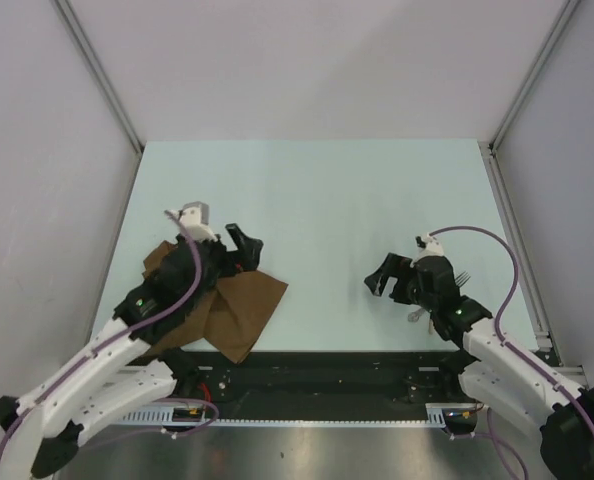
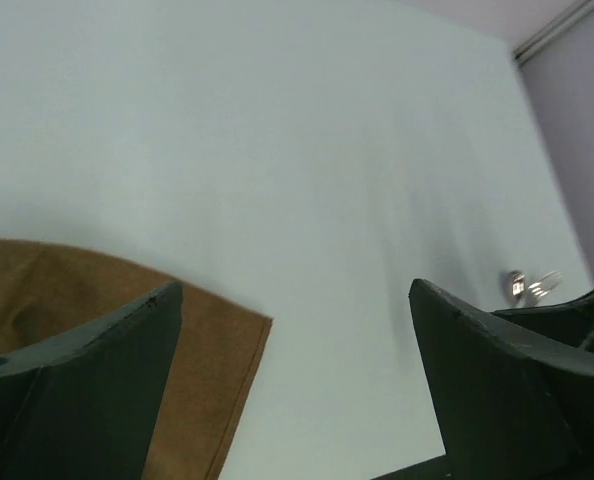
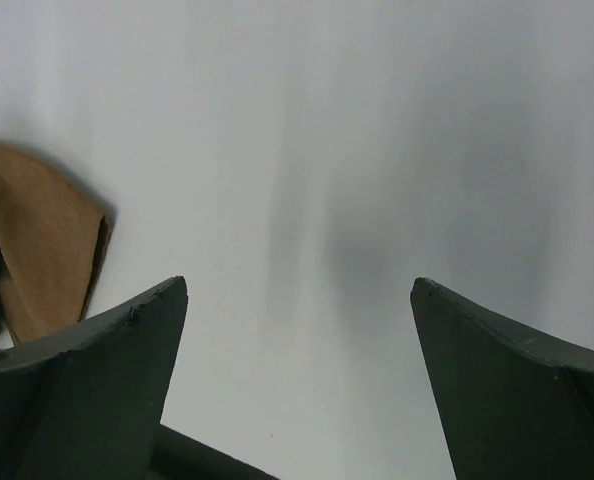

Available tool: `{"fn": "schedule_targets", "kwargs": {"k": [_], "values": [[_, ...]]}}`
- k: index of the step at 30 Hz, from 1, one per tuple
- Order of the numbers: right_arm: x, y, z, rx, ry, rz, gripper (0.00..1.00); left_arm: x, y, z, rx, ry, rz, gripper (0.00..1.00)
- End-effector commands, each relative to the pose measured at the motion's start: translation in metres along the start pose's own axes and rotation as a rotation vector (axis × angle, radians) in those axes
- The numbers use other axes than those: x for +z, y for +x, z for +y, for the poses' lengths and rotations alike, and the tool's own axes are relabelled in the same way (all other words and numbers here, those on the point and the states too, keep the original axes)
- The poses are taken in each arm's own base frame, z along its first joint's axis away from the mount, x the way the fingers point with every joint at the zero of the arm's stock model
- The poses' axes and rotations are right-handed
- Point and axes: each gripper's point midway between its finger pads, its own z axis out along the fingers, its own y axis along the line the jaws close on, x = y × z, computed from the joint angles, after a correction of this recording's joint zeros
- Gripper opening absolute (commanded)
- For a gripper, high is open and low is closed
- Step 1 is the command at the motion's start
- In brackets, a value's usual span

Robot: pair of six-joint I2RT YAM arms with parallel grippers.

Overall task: Fold the napkin into a case and place the utensils inside
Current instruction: Pick up the crumpled napkin from the center of the board.

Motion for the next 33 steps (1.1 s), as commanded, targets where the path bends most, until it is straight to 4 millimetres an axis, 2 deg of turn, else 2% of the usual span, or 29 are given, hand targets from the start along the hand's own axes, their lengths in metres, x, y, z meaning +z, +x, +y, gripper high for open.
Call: {"fn": "schedule_targets", "kwargs": {"k": [1, 3, 4, 5, 6, 7, 9, 12, 13, 14, 15, 17, 19, 21, 23, 26, 30, 33], "values": [[0.0, -0.014, 0.045, -0.064, -0.13, -0.02, 1.0, -0.006, 0.072, 0.048, 0.176, -0.255, 0.403, 1.0], [0.003, -0.003, 0.058, -0.09, -0.146, 0.022, 1.0, -0.014, 0.106, 0.063, 0.209, -0.324, 0.577, 0.99], [0.004, 0.0, 0.067, -0.107, -0.171, 0.034, 1.0, -0.017, 0.117, 0.067, 0.228, -0.326, 0.626, 0.94], [0.007, 0.01, 0.078, -0.131, -0.204, 0.059, 1.0, -0.018, 0.125, 0.067, 0.228, -0.312, 0.659, 0.89], [0.008, 0.019, 0.082, -0.143, -0.212, 0.082, 1.0, -0.021, 0.131, 0.062, 0.22, -0.283, 0.684, 0.8], [0.01, 0.019, 0.092, -0.146, -0.237, 0.078, 1.0, -0.023, 0.132, 0.058, 0.21, -0.261, 0.685, 0.76], [0.016, 0.038, 0.103, -0.167, -0.26, 0.129, 1.0, -0.025, 0.136, 0.051, 0.169, -0.215, 0.683, 0.7], [0.02, 0.055, 0.121, -0.165, -0.318, 0.183, 1.0, -0.032, 0.161, 0.063, 0.146, -0.258, 0.728, 0.65], [0.021, 0.057, 0.129, -0.161, -0.348, 0.188, 1.0, -0.033, 0.176, 0.07, 0.145, -0.293, 0.774, 0.61], [0.022, 0.061, 0.132, -0.154, -0.357, 0.197, 1.0, -0.033, 0.183, 0.072, 0.148, -0.307, 0.792, 0.48], [0.022, 0.069, 0.135, -0.164, -0.364, 0.218, 1.0, -0.035, 0.19, 0.076, 0.156, -0.328, 0.807, 0.44], [0.023, 0.071, 0.143, -0.165, -0.383, 0.223, 1.0, -0.031, 0.199, 0.082, 0.187, -0.365, 0.827, 0.44], [0.022, 0.079, 0.146, -0.175, -0.389, 0.245, 1.0, -0.03, 0.204, 0.081, 0.214, -0.361, 0.83, 0.45], [0.021, 0.083, 0.151, -0.181, -0.4, 0.258, 1.0, -0.033, 0.215, 0.079, 0.201, -0.342, 0.847, 0.48], [0.019, 0.088, 0.154, -0.185, -0.411, 0.265, 1.0, -0.04, 0.228, 0.073, 0.183, -0.306, 0.886, 0.55], [0.018, 0.095, 0.16, -0.19, -0.425, 0.273, 1.0, -0.049, 0.248, 0.081, 0.149, -0.32, 0.935, 0.57], [0.02, 0.102, 0.165, -0.187, -0.435, 0.291, 1.0, -0.046, 0.26, 0.079, 0.119, -0.304, 0.946, 0.53], [0.022, 0.104, 0.163, -0.19, -0.426, 0.301, 1.0, -0.033, 0.255, 0.075, 0.128, -0.309, 0.904, 0.4]]}}
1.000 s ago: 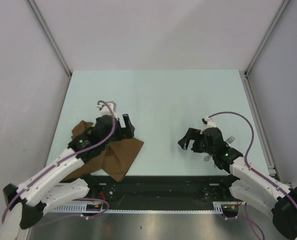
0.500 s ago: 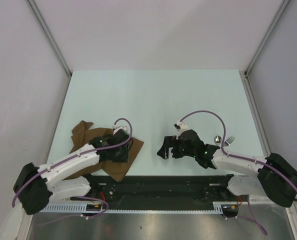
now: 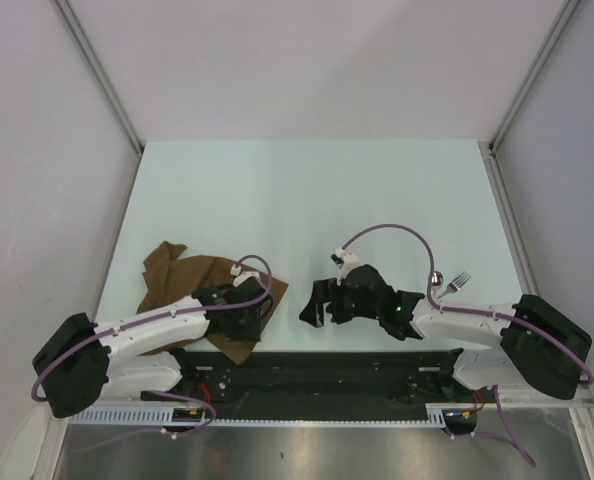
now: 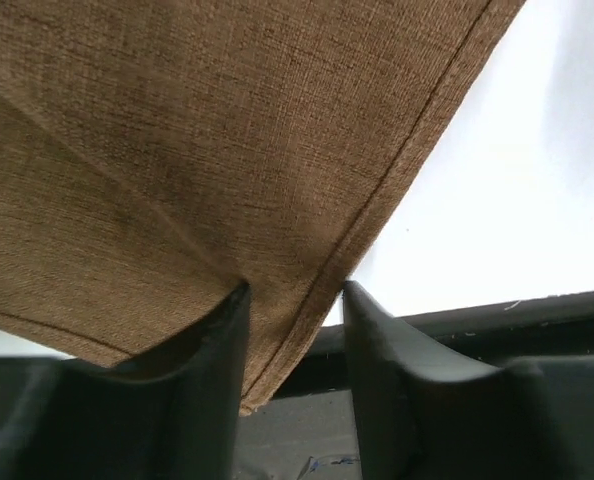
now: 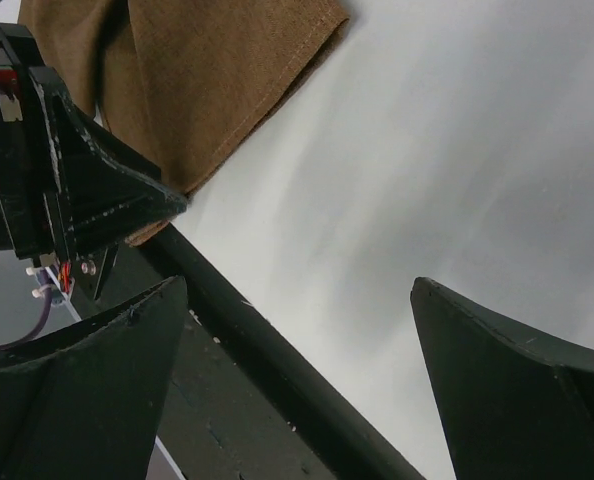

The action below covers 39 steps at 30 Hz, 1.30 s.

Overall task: Fold the napkin into a case and place the utensils inside
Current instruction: Pick up the crumpled napkin from the center of the board, then move the crumpled napkin to the center of the board, then pick up the crumpled napkin from the center of the board.

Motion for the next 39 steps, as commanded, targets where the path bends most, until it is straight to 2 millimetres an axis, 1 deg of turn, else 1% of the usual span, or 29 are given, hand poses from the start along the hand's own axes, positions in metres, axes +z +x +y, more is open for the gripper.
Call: {"fn": "schedule_targets", "kwargs": {"k": [1, 2, 3, 4, 5, 6, 7, 8, 9, 10, 11, 12, 14, 15, 17, 18, 19, 21, 23, 26, 27, 29, 30, 31, 33, 34, 36, 38, 39], "values": [[0.004, -0.022, 0.021, 0.004, -0.051, -0.059, 1.0, 0.007, -0.017, -0.026, -0.042, 0.068, -0.05, 0.3], [0.004, -0.022, 0.02, 0.008, -0.047, -0.062, 1.0, 0.004, -0.027, -0.033, -0.039, 0.09, -0.08, 0.26], [0.003, -0.023, 0.019, 0.016, -0.039, -0.066, 1.0, -0.003, -0.046, -0.055, -0.028, 0.165, -0.134, 0.22], [0.002, -0.022, 0.012, 0.026, -0.016, -0.071, 1.0, -0.005, -0.052, -0.067, -0.017, 0.204, -0.145, 0.15], [0.0, -0.025, 0.011, 0.046, -0.01, -0.084, 1.0, -0.008, -0.059, -0.078, -0.011, 0.243, -0.157, 0.12], [-0.001, -0.028, 0.004, 0.065, 0.007, -0.095, 1.0, -0.019, -0.073, -0.104, 0.012, 0.335, -0.18, 0.08], [-0.004, -0.03, 0.0, 0.078, 0.017, -0.099, 1.0, -0.016, -0.077, -0.111, 0.017, 0.343, -0.171, 0.0], [-0.006, -0.027, -0.006, 0.094, 0.028, -0.096, 1.0, -0.015, -0.082, -0.118, 0.023, 0.353, -0.17, 0.0], [-0.01, -0.033, -0.009, 0.105, 0.028, -0.114, 0.99, -0.026, -0.094, -0.138, 0.041, 0.42, -0.184, 0.0], [-0.012, -0.034, -0.009, 0.107, 0.02, -0.119, 0.98, -0.029, -0.099, -0.147, 0.048, 0.447, -0.191, 0.0], [-0.013, -0.031, -0.013, 0.119, 0.025, -0.119, 0.97, -0.024, -0.101, -0.152, 0.058, 0.456, -0.178, 0.0], [-0.014, -0.03, -0.012, 0.122, 0.016, -0.117, 0.95, -0.031, -0.111, -0.162, 0.059, 0.483, -0.188, 0.0], [-0.015, -0.03, -0.013, 0.132, -0.002, -0.119, 0.85, -0.024, -0.113, -0.165, 0.062, 0.478, -0.159, 0.0], [-0.015, -0.025, -0.016, 0.142, -0.006, -0.109, 0.74, -0.024, -0.114, -0.166, 0.062, 0.486, -0.153, 0.0], [-0.015, -0.021, -0.021, 0.166, -0.004, -0.107, 0.65, -0.022, -0.113, -0.167, 0.051, 0.512, -0.126, 0.0], [-0.015, -0.015, -0.023, 0.176, -0.021, -0.1, 0.55, -0.017, -0.107, -0.164, 0.044, 0.516, -0.107, 0.0], [-0.015, -0.013, -0.021, 0.172, -0.04, -0.095, 0.52, -0.019, -0.111, -0.168, 0.035, 0.547, -0.118, 0.0], [-0.015, -0.009, -0.014, 0.167, -0.084, -0.094, 0.52, -0.016, -0.108, -0.168, 0.005, 0.579, -0.089, 0.0], [-0.013, 0.002, -0.013, 0.143, -0.102, -0.076, 0.57, -0.017, -0.109, -0.173, -0.007, 0.618, -0.074, 0.0], [-0.01, 0.005, -0.007, 0.137, -0.136, -0.072, 0.59, -0.014, -0.109, -0.176, -0.02, 0.63, -0.064, 0.0], [-0.01, 0.002, -0.001, 0.133, -0.166, -0.083, 0.59, -0.014, -0.107, -0.177, -0.021, 0.635, -0.054, 0.0], [-0.007, 0.002, 0.002, 0.13, -0.175, -0.087, 0.59, -0.014, -0.108, -0.177, -0.014, 0.64, -0.054, 0.03], [-0.004, 0.002, 0.003, 0.126, -0.179, -0.087, 0.59, -0.014, -0.107, -0.176, -0.011, 0.641, -0.058, 0.06], [-0.002, 0.004, 0.002, 0.127, -0.179, -0.081, 0.59, -0.018, -0.11, -0.176, -0.009, 0.648, -0.076, 0.2], [0.004, 0.008, -0.003, 0.13, -0.158, -0.066, 0.59, -0.018, -0.113, -0.166, 0.005, 0.603, -0.108, 0.36], [0.005, 0.009, -0.006, 0.134, -0.147, -0.064, 0.58, -0.026, -0.116, -0.165, 0.012, 0.605, -0.137, 0.45], [0.007, 0.013, -0.018, 0.158, -0.104, -0.057, 0.57, -0.027, -0.112, -0.153, 0.023, 0.579, -0.158, 0.48], [0.007, 0.016, -0.025, 0.163, -0.089, -0.06, 0.52, -0.03, -0.103, -0.145, 0.031, 0.592, -0.171, 0.48], [0.005, 0.018, -0.03, 0.167, -0.078, -0.061, 0.51, -0.032, -0.101, -0.145, 0.034, 0.61, -0.179, 0.47]]}}
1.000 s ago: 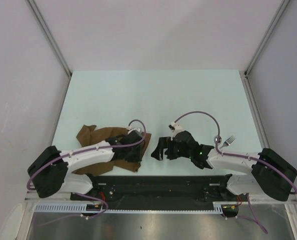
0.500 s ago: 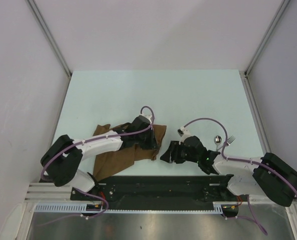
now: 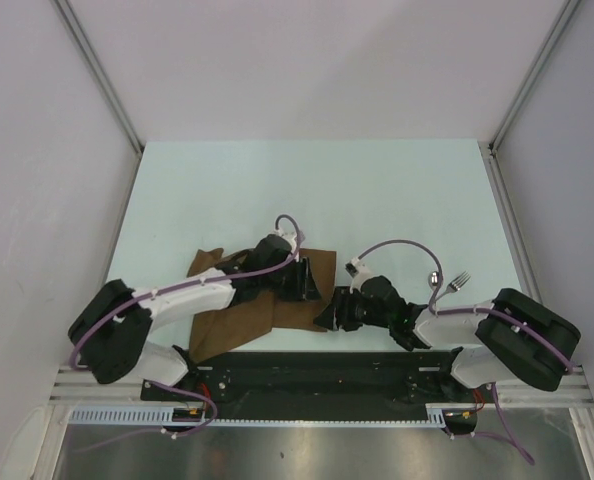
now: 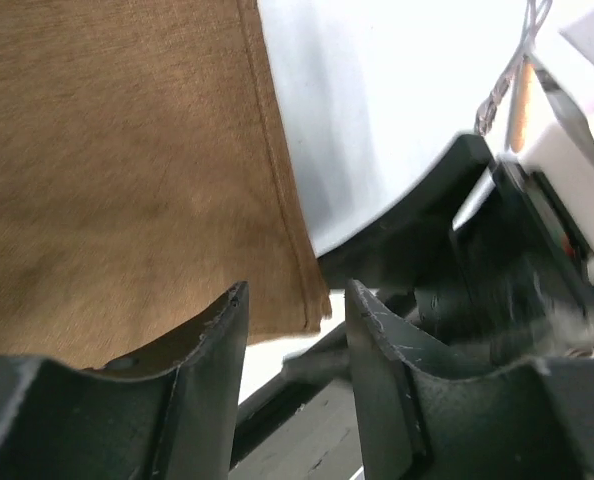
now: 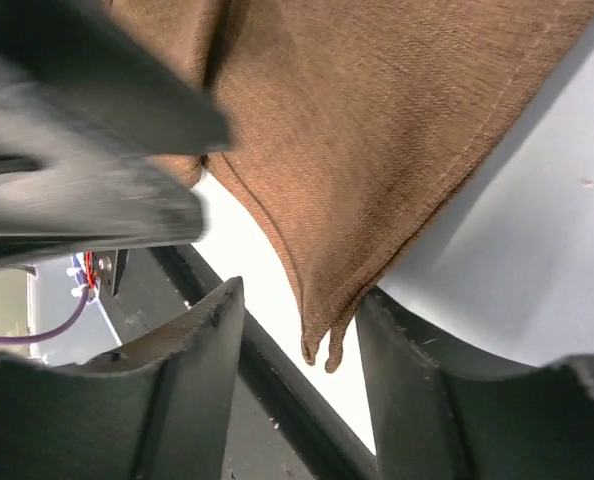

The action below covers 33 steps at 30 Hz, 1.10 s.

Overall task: Fold the napkin into a case and place the utensils inside
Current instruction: Pick up the crumpled napkin from the center of the board.

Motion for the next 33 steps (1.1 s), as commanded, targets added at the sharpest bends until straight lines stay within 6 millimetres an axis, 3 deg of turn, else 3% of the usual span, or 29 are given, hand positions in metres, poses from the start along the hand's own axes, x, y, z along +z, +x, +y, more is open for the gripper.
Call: {"fn": "schedule_targets", "kwargs": {"k": [1, 4, 8, 13, 15, 24, 33], "values": [[-0.001, -0.012, -0.005, 0.011, -0.004, -0.065, 0.5, -0.02, 0.003, -0.001, 0.047, 0.058, -0.059, 0.46], [-0.008, -0.013, -0.006, 0.023, -0.024, -0.07, 0.48, -0.024, 0.021, -0.007, 0.081, 0.134, -0.033, 0.45], [-0.02, -0.012, -0.019, 0.098, 0.015, -0.086, 0.61, -0.02, 0.031, -0.026, 0.161, 0.185, -0.021, 0.51], [-0.037, -0.008, -0.034, 0.199, 0.018, -0.111, 0.55, 0.002, 0.05, -0.029, 0.205, 0.129, 0.048, 0.45], [-0.041, -0.01, -0.038, 0.21, 0.037, -0.119, 0.51, 0.008, 0.048, -0.033, 0.216, 0.117, 0.047, 0.44], [-0.05, -0.012, -0.041, 0.2, 0.053, -0.151, 0.44, 0.034, 0.063, -0.014, 0.199, -0.035, 0.126, 0.32], [-0.044, -0.007, -0.04, 0.192, 0.041, -0.112, 0.43, 0.043, 0.067, -0.002, 0.193, -0.105, 0.161, 0.37]]}}
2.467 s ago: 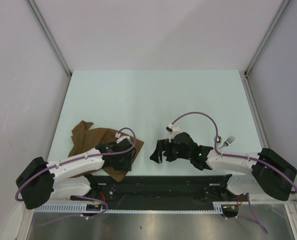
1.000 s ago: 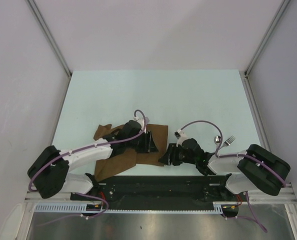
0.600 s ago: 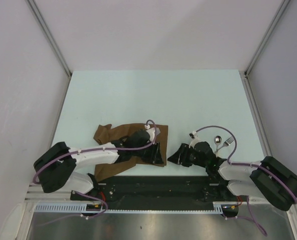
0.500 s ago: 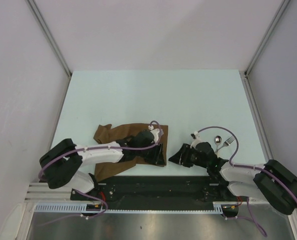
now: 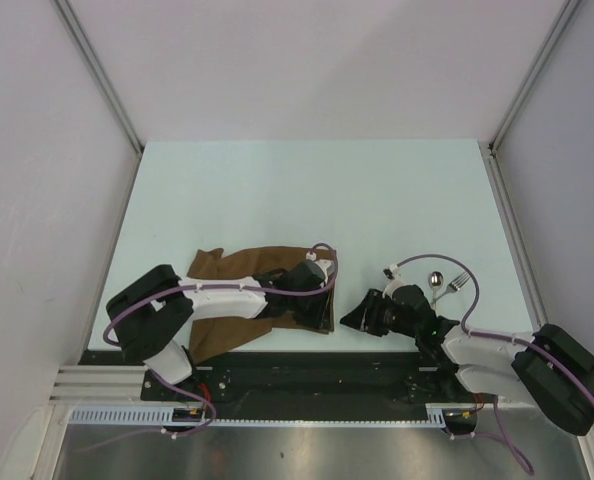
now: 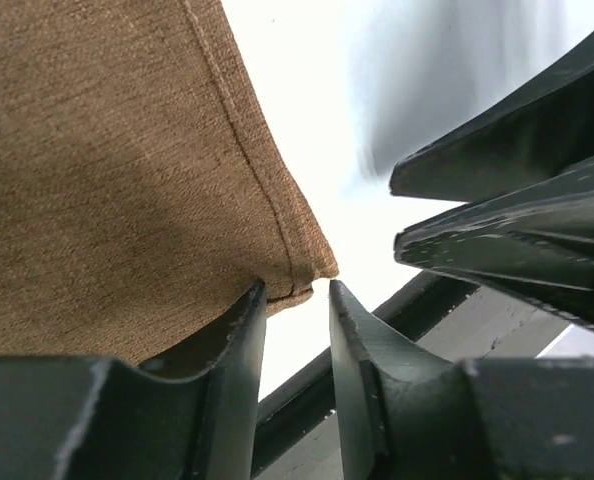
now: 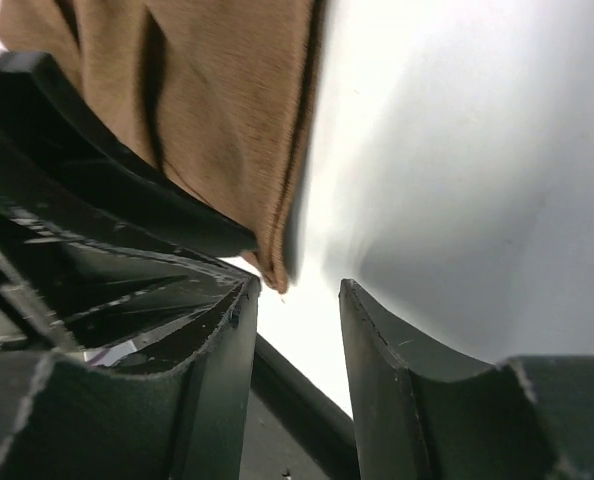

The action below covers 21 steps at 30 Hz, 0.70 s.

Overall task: Fold the napkin into a case and place the utensils inside
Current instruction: Pick up the crumpled napkin from the center of the board.

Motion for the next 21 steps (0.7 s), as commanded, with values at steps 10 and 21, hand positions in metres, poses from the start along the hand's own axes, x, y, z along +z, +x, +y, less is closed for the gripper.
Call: {"fn": "schedule_targets", "kwargs": {"k": [10, 21], "values": [[0.009, 0.006, 0.006, -0.035, -0.024, 0.051, 0.43, 0.007, -0.009, -0.002, 0.017, -0.025, -0.016, 0.07], [0.009, -0.005, 0.001, -0.132, 0.064, 0.061, 0.43, -0.043, -0.066, -0.042, 0.104, 0.092, -0.222, 0.0]]}}
